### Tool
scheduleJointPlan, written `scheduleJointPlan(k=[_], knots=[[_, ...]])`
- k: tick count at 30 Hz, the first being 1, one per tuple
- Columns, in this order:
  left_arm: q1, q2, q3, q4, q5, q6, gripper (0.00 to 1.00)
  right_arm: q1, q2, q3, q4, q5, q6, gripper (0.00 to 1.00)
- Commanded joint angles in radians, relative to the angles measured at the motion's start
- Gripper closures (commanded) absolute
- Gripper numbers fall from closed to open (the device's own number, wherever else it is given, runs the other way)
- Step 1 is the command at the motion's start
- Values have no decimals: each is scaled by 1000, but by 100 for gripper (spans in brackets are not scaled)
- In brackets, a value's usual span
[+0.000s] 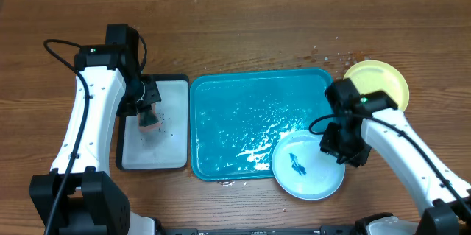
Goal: Clean dirty plates on tray and stack at the side
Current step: 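Reach the right gripper to the white plate rim and grasp it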
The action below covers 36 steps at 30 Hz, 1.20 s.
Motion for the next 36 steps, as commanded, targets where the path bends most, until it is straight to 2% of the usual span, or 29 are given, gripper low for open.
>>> scheduleJointPlan(k=[1,3,4,5,7,10,14,21,27,30,32,36], knots=[[1,8,-3,-3,9,31,96,1,-27,49,-87,74,38,54],[1,8,-3,-1,9,31,96,6,-27,38,-114,43,80,53],[1,8,-3,-1,9,31,96,10,-27,29,-129,37,116,47],[1,8,-3,-1,9,31,96,13,-27,16,-143,33,156,25],[1,8,-3,-1,9,31,96,21,-27,-22,-131,35,175,26],[1,8,-3,-1,15,31,96,25,-27,-92,-64,13,181,34],[1,8,-3,-2,15,34,96,25,-27,-172,40,-28,181,66],[1,8,-3,-3,15,34,96,25,-27,-222,95,-31,181,57],[1,8,-3,-3,16,37,96,25,-26,-283,163,-43,181,57],[1,8,-3,-5,16,37,96,25,-26,-305,193,-46,181,76],[1,8,-3,-6,16,37,96,25,-27,-304,209,-46,177,94],[1,8,-3,-6,16,37,96,25,-27,-284,215,-46,165,96]])
